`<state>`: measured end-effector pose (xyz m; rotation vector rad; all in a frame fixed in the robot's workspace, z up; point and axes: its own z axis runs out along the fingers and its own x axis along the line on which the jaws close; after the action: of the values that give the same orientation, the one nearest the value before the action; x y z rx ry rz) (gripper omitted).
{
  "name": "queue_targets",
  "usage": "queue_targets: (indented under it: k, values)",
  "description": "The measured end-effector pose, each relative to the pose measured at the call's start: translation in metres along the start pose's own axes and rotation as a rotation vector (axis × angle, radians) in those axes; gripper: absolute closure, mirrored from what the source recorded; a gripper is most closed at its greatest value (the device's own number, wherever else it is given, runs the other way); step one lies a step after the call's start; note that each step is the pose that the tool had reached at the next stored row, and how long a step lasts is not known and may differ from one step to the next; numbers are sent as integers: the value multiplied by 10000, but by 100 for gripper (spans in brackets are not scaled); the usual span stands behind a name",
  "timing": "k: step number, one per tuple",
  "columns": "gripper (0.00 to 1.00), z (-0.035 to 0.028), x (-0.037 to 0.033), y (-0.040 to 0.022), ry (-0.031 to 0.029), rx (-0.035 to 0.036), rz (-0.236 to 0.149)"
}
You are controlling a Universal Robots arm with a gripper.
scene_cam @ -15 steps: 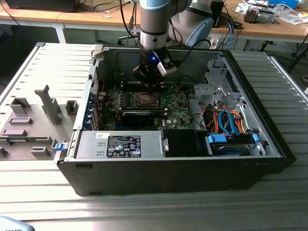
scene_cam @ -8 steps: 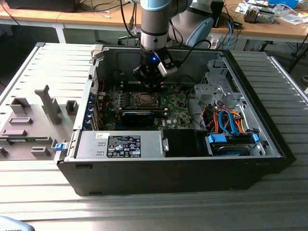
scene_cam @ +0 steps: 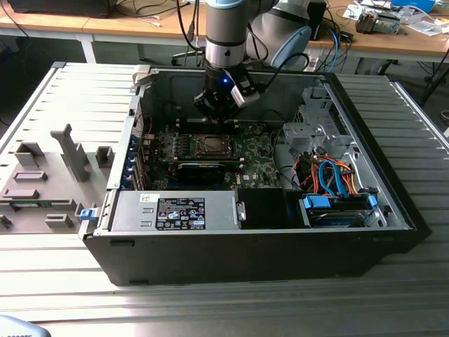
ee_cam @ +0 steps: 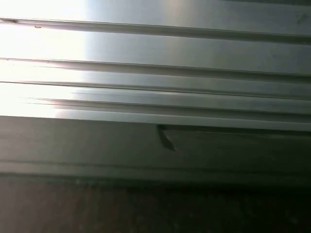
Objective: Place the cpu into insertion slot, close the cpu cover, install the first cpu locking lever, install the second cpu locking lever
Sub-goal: 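Install the first cpu locking lever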
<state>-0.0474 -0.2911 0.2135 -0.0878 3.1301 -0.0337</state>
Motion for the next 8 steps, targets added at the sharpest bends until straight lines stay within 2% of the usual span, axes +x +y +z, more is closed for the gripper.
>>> queue_targets:
  k: [8]
  values:
    - [89, 5, 15, -269, 2, 3, 0]
